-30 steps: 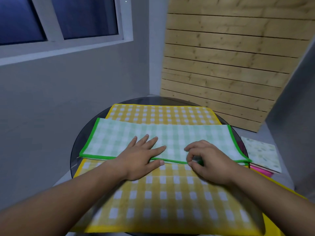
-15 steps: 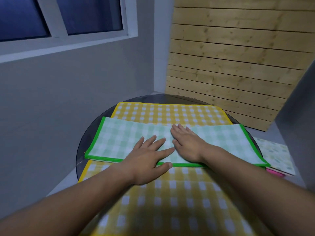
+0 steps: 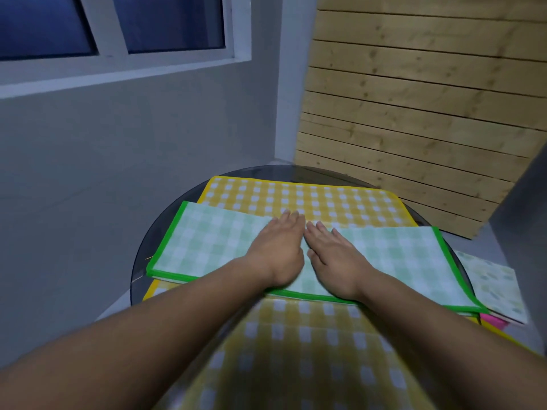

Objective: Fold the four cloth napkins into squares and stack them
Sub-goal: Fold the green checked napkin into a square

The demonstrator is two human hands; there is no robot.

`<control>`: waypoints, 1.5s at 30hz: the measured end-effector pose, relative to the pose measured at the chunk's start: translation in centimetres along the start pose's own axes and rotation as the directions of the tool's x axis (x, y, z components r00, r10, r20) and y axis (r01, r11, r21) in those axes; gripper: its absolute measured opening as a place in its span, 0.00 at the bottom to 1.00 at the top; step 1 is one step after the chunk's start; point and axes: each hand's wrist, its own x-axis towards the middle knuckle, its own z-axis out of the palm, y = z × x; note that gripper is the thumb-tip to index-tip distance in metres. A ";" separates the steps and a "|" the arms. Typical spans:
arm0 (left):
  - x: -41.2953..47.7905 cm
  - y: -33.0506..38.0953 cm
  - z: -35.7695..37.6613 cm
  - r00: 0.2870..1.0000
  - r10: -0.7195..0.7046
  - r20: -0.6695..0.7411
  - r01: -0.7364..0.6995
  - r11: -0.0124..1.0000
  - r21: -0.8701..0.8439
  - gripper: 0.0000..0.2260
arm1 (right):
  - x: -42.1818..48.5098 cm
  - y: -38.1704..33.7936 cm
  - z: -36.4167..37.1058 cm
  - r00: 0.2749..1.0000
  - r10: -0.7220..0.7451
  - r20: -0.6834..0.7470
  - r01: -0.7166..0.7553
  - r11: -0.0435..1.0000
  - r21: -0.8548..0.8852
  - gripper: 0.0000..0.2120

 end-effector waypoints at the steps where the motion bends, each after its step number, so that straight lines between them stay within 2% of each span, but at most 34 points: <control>1: 0.5 0.2 0.3 1.000 -0.005 0.024 0.006 1.000 -0.011 0.30 | 0.0 0.0 0.0 1.000 -0.003 -0.005 0.003 1.000 0.012 0.26; 7: 0.8 -1.1 1.8 0.996 -0.056 0.076 0.051 0.997 0.062 0.26 | 0.1 -0.1 -0.1 1.000 0.002 0.010 -0.002 1.000 -0.023 0.26; 12: -0.5 -4.6 1.0 0.968 -0.251 0.019 0.248 0.965 0.082 0.28 | 0.0 -0.1 -0.3 1.000 0.008 0.027 -0.007 0.999 -0.035 0.25; 18: -2.6 -10.9 -1.0 0.891 -0.453 -0.030 0.453 0.881 0.136 0.32 | 0.1 0.2 -0.1 0.999 0.013 0.038 -0.011 1.000 -0.029 0.26; 29: -2.5 -10.9 -1.1 0.829 -0.558 -0.038 0.553 0.808 0.206 0.35 | 0.1 0.2 0.0 0.999 0.020 0.042 -0.020 1.000 -0.005 0.26; 31: -2.4 -10.0 -1.3 0.857 -0.507 -0.092 0.512 0.822 0.250 0.32 | 0.0 0.1 0.0 0.999 0.018 0.043 -0.017 1.000 -0.009 0.26; 33: -1.8 -8.2 -1.4 0.939 -0.320 -0.124 0.340 0.918 0.204 0.28 | 0.0 0.1 -0.1 0.999 0.016 0.047 -0.015 1.000 -0.011 0.26; 35: -0.7 -5.6 -1.1 0.988 -0.130 -0.086 0.137 0.988 0.078 0.27 | 0.1 0.1 -0.1 0.999 0.014 0.044 -0.013 1.000 -0.012 0.26; 37: 0.0 -3.7 -0.3 0.999 -0.046 -0.021 0.046 0.999 0.010 0.27 | 0.1 0.1 -0.1 0.999 0.010 0.041 -0.010 1.000 -0.012 0.26; 40: 0.5 -3.2 1.1 0.998 -0.049 0.034 0.048 0.998 0.046 0.26 | 0.1 0.1 -0.1 0.999 0.014 0.043 -0.014 1.000 -0.015 0.26; 45: 0.3 -3.1 1.5 0.997 -0.080 0.016 0.078 0.993 0.088 0.28 | -0.1 0.0 -0.4 0.998 0.029 0.062 -0.028 1.000 -0.006 0.26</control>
